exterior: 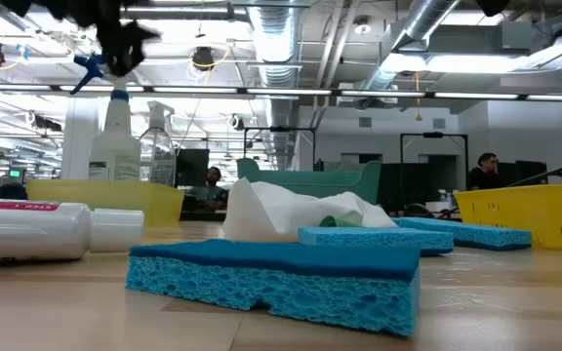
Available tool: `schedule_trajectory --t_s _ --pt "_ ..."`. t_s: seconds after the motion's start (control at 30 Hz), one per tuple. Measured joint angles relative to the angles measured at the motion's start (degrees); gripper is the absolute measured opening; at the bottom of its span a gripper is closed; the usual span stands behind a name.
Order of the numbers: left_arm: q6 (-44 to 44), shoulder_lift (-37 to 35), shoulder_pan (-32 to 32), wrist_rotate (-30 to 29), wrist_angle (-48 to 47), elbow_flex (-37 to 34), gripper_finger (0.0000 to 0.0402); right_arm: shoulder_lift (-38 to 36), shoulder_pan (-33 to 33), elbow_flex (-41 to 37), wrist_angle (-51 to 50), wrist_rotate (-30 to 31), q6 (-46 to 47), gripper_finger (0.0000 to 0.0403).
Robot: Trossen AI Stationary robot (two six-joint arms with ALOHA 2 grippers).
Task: Pick & Place Kitchen Items
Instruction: Put the white plastic restorer bottle into the left yellow bin
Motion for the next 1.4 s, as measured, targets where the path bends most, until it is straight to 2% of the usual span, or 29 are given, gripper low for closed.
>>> schedule_trajectory --t_s 0.1,0.23,0.37,0.43,0.67,0.87,0.97,1.23,1.4 --pt "0.5 3.0 -8.2 -0.8 8.1 0.0 0.0176 0.0 0.0 0.0 -0.1 0.0 0.0 0.0311" --pt "2.1 8.1 -17.7 -7.8 15.6 0.1 0.0176 0.0 0.0 0.0 -0.1 0.0 0.0 0.0311" --pt "1.8 14.3 -23.3 -17.6 15.3 2.3 0.0184 -0.5 0.0 0.0 -0.1 0.0 -0.4 0.0311" --pt "1.7 18.0 -25.1 -19.5 15.3 4.1 0.0192 -1.3 -0.2 0.0 -0.1 0.0 -1.1 0.0311" --pt "1.7 30.6 -28.7 -20.6 14.7 13.4 0.0228 -8.5 0.3 0.0 -0.8 -2.6 -6.1 0.0311" --pt "1.7 37.2 -30.5 -24.3 8.7 20.7 0.0243 -15.9 2.4 -1.4 -6.8 4.7 -4.7 0.0311" --pt "-1.8 39.8 -30.8 -26.5 4.2 23.9 0.0244 -18.0 3.3 -3.7 -7.2 5.2 -2.4 0.0311" --pt "-13.3 47.9 -30.9 -27.0 -6.1 30.6 0.0244 -17.9 4.8 -5.8 -4.7 5.3 -0.9 0.0311" --pt "-18.0 53.6 -31.9 -26.9 -14.3 34.1 0.0244 -12.1 5.1 -5.8 0.0 2.2 -3.3 0.0311"
